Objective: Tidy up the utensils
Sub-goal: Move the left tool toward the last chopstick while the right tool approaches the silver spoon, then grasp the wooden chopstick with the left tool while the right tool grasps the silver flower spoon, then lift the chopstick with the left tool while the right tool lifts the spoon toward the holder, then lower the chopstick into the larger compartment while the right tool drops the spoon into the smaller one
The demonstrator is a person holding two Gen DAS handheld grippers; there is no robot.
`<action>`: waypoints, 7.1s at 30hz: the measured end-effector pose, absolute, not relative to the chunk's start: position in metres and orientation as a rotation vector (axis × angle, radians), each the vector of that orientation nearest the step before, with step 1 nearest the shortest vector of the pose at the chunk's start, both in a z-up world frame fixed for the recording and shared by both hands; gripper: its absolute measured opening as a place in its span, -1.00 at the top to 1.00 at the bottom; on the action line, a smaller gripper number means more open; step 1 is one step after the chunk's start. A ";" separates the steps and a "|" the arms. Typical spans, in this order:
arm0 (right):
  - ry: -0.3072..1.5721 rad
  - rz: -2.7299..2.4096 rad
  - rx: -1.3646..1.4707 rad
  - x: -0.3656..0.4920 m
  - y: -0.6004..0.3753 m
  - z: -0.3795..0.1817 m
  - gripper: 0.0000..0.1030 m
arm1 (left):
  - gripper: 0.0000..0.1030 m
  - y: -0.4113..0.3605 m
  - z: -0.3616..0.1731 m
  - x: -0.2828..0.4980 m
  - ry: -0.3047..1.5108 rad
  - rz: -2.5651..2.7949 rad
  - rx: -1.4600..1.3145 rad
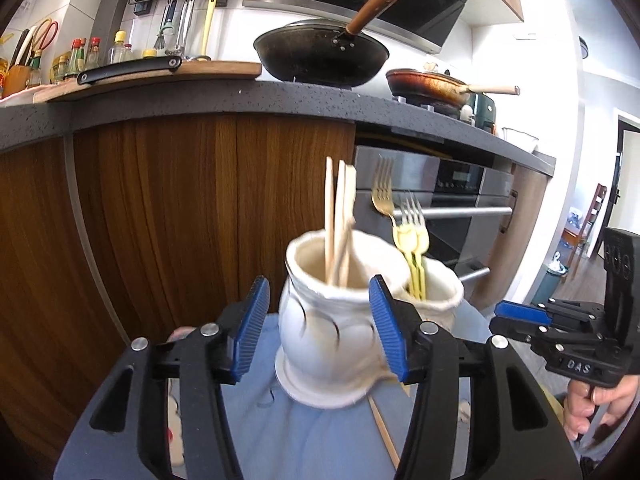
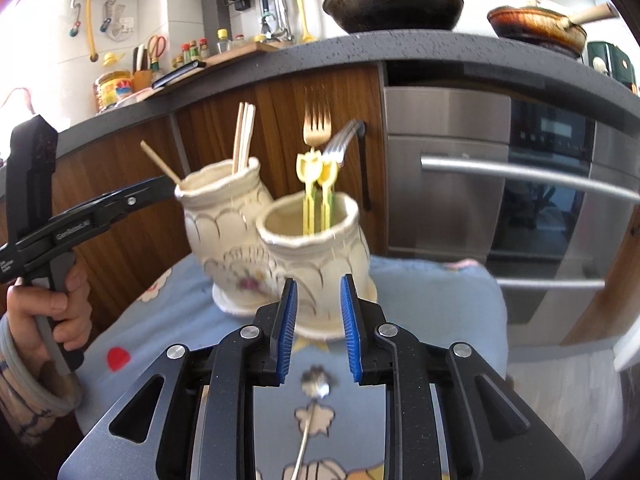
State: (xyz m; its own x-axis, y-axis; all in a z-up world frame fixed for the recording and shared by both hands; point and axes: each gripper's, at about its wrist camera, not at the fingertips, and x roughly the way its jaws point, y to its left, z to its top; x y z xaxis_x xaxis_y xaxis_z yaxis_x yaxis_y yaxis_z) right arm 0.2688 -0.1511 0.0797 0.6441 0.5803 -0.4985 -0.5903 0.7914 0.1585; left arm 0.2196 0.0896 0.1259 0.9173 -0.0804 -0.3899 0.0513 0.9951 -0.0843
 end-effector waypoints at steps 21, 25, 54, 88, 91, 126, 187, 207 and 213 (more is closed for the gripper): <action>0.681 0.648 -0.070 0.229 -0.160 0.040 0.08 | -0.09 0.057 0.060 0.179 0.605 -0.097 -0.103; 0.701 0.642 -0.099 0.227 -0.157 0.034 -0.11 | -0.10 0.047 0.051 0.182 0.644 -0.107 -0.090; 0.882 0.538 -0.297 0.236 -0.128 -0.001 -0.90 | -0.57 0.013 0.007 0.212 0.871 -0.068 0.025; 0.877 0.629 -0.232 0.237 -0.133 0.003 0.34 | 0.88 0.024 0.007 0.198 0.896 -0.074 0.076; 0.894 0.641 -0.233 0.239 -0.132 0.004 0.53 | 0.88 0.030 0.007 0.196 0.906 -0.070 0.084; 1.282 0.823 -0.610 0.284 -0.084 0.015 0.92 | 0.91 0.060 0.017 0.234 1.197 -0.301 0.201; 0.484 0.862 0.188 0.338 -0.134 0.180 0.92 | 0.91 0.138 0.196 0.285 0.039 -0.139 -0.327; 0.475 0.736 0.143 0.362 -0.109 0.128 0.92 | 0.91 0.133 0.145 0.286 0.144 -0.182 -0.354; 0.503 0.724 0.076 0.350 -0.104 0.113 0.92 | 0.91 0.127 0.137 0.284 0.182 -0.194 -0.347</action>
